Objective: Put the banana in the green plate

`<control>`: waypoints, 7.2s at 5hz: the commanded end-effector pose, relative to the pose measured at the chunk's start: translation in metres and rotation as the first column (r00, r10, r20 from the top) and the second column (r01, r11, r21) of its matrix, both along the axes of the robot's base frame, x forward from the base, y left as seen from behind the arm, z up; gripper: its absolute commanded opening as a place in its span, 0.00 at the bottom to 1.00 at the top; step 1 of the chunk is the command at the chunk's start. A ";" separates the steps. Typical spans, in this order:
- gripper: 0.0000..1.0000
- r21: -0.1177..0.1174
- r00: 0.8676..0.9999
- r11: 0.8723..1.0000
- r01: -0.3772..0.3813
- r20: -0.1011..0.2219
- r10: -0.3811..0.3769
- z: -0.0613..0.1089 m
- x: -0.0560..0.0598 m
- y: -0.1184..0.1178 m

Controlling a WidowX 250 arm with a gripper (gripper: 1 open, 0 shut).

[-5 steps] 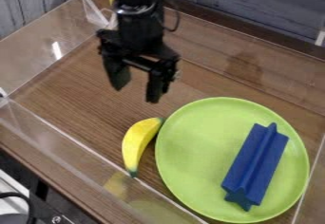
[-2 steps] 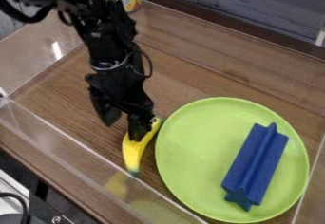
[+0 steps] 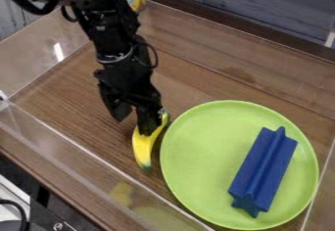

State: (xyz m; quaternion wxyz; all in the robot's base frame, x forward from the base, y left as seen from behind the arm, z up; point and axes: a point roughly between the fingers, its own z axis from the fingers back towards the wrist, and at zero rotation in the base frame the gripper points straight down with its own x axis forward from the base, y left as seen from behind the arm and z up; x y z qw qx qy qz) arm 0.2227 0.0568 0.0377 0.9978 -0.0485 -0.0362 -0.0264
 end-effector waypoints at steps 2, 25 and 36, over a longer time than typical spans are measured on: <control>1.00 -0.010 0.996 0.996 -0.091 0.001 0.091 -0.003 0.002 0.011; 0.00 0.005 0.996 0.996 0.084 0.016 -0.084 0.061 0.040 -0.050; 1.00 0.005 1.000 1.000 -0.005 0.023 0.005 0.054 0.035 -0.116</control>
